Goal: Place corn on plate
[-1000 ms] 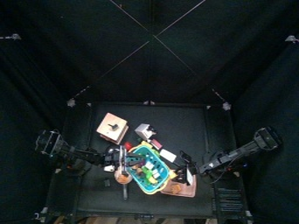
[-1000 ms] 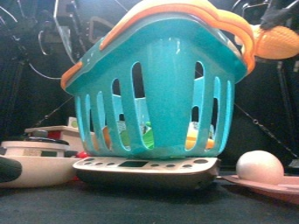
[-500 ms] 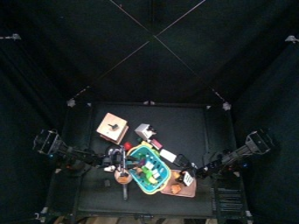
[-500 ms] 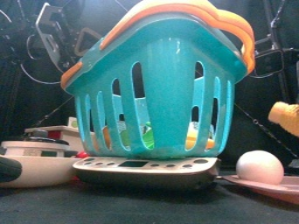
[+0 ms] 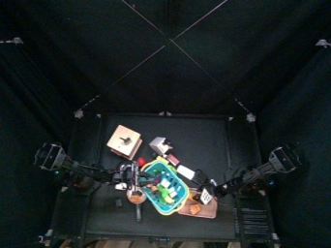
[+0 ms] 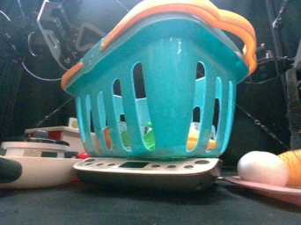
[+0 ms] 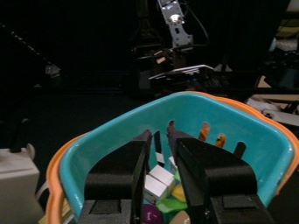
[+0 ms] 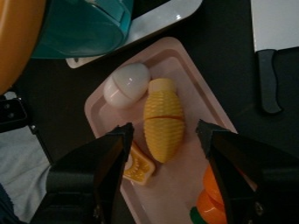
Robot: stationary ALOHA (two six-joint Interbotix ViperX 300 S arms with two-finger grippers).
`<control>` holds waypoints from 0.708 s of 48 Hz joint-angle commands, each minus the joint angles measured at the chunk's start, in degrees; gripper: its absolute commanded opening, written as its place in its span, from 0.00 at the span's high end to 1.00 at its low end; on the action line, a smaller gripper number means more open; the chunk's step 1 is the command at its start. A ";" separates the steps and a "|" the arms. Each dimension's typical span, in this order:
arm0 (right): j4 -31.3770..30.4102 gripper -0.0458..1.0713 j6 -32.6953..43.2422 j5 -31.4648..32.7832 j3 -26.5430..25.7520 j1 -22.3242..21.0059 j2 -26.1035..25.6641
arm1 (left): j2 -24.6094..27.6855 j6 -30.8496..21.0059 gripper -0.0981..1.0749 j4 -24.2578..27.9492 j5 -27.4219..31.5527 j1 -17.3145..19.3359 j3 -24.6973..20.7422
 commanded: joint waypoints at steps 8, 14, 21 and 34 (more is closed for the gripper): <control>0.53 0.11 -0.09 -0.26 -1.76 0.09 -1.67 | -10.46 -0.35 0.35 -0.70 -0.53 2.55 2.02; 0.00 0.11 -0.09 -0.35 -2.46 0.18 -2.72 | -13.18 -0.35 0.35 -2.90 -0.53 3.25 4.04; 0.00 0.11 -0.18 -0.35 -3.34 0.53 -3.25 | -13.54 -0.26 0.35 -4.04 -0.35 3.43 4.83; -0.97 0.11 -0.18 -0.35 -3.25 3.60 -9.23 | -13.36 -0.26 0.35 -3.96 -0.09 3.87 5.19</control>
